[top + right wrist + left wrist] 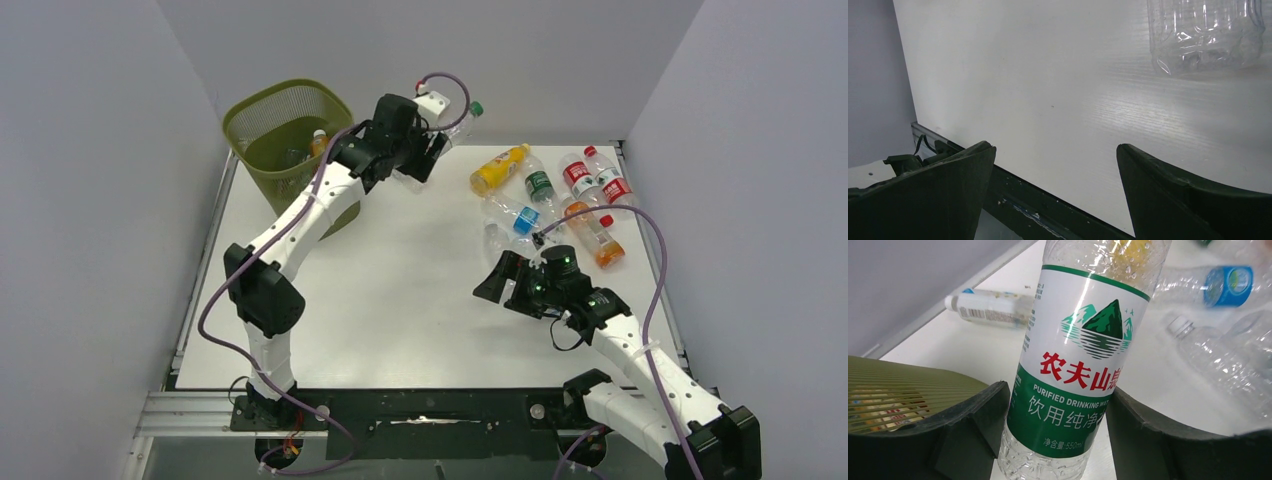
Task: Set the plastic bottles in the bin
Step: Pick up the plastic bottle at the center of the board, then place the plastic bottle in the trash bin.
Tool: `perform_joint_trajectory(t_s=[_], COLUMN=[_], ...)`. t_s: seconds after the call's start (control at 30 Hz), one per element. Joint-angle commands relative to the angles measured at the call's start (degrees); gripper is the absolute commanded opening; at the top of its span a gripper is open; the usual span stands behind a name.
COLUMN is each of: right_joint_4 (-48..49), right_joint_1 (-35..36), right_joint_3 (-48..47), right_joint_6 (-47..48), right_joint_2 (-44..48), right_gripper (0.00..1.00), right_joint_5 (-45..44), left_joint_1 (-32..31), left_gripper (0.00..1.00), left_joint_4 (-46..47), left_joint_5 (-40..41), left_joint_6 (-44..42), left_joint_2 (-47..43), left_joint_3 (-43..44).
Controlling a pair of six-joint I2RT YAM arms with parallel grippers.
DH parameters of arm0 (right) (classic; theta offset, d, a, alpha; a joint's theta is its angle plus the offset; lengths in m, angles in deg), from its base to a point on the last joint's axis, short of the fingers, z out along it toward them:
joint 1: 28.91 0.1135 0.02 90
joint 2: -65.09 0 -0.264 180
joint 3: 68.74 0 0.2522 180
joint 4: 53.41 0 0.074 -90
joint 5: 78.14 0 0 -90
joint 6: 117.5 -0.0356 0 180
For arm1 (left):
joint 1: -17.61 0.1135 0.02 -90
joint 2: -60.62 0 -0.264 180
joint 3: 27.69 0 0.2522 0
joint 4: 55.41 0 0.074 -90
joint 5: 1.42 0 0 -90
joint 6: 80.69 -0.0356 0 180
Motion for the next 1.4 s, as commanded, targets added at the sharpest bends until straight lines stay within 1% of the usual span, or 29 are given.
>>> perform_joint_trajectory(t_s=[0.0,0.27,0.47,0.6,0.8,1.07,1.37], right_joint_4=[2.3,2.5,2.8,3.1,3.6,5.1,5.2], right_joint_1=[0.9,1.5,2.0,2.1,2.2,2.4,2.5], right_joint_3=[-1.0,-0.4,0.0,0.5,0.9,1.8,0.5], right_joint_6=[-0.3,-0.5,-0.6,-0.8,-0.9,-0.8,0.4], right_joint_2=[0.9,1.1,1.1,1.4,1.2,0.4,-1.5], right_gripper=[0.98,0.98,0.98,0.98,0.98,0.98,0.98], right_joint_5=[-0.9,-0.9,-1.0,-0.8,-0.6,0.2,0.6], left_joint_1=[0.0,0.2,2.4,4.9,9.6,15.7,21.2], left_gripper=[0.54,0.58,0.58,0.58,0.58,0.58,0.58], left_joint_4=[-2.4,-4.2,-2.7,-1.1,2.4,3.7,6.5], left_joint_5=[0.9,3.4,4.4,3.6,0.0,-0.4,-0.2], left_joint_6=[2.5,5.3,7.5,9.1,11.9,12.9,13.8], left_joint_2=[-4.0,-3.7,-4.6,-5.6,-7.9,-8.1,-9.8], left_joint_3=[9.7,23.0,26.9,26.8,25.5,24.8,17.7])
